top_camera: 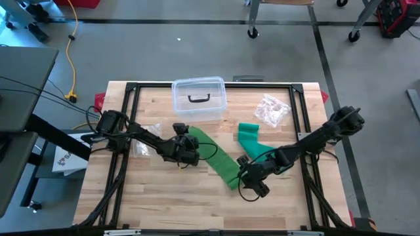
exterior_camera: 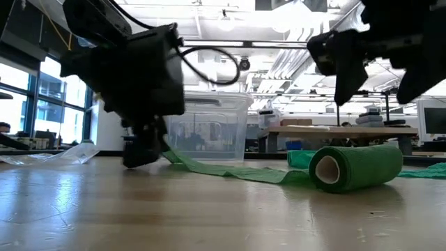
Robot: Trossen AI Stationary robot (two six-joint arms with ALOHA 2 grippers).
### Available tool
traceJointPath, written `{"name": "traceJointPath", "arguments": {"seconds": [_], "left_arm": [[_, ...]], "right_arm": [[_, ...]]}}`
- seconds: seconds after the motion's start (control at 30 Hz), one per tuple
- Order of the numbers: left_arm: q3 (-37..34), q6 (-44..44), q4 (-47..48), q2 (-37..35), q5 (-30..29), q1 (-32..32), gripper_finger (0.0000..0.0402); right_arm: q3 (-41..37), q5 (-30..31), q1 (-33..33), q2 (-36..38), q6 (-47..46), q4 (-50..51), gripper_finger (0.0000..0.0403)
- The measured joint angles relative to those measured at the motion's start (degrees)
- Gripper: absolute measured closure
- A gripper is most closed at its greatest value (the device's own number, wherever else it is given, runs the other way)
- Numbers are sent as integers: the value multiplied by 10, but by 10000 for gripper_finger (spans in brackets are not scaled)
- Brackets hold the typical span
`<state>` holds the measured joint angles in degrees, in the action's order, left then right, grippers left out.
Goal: Roll bandage
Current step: Roll the green bandage
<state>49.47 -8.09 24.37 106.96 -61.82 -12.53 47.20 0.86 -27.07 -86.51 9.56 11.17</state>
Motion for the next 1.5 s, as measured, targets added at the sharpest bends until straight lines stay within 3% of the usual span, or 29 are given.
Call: {"name": "traceJointPath", "arguments": {"seconds": [0.2, 0.33, 0.47, 0.6, 0.73, 0.93, 1.1, 1.27, 1.5], "left_arm": [[-3, -56, 128, -31, 29, -7, 184], [-2, -139, 166, -38, 50, -7, 185], [1, -247, 153, -39, 82, -9, 196], [2, -279, 68, -40, 142, -13, 215], [2, -272, -63, -40, 164, -23, 238], [2, -262, -209, -41, 171, -38, 260], [3, -194, -316, -41, 263, -55, 270], [3, -149, -370, -41, 370, -61, 279], [4, -78, -350, -26, 402, -63, 291]], "right_arm": [[0, -20, 0, 23, -62, 6, 174], [-5, -78, 3, 22, -68, 1, 174], [-31, -90, 13, 22, -81, -30, 174], [-72, -121, 35, 22, -83, -97, 179], [-79, -121, 62, 22, -81, -136, 190], [-80, -130, 81, 22, -60, -69, 200], [-80, -109, 83, 22, -72, 19, 208], [-80, -54, 78, 22, -76, 65, 210], [-80, -71, 76, -3, -96, 4, 212]]}}
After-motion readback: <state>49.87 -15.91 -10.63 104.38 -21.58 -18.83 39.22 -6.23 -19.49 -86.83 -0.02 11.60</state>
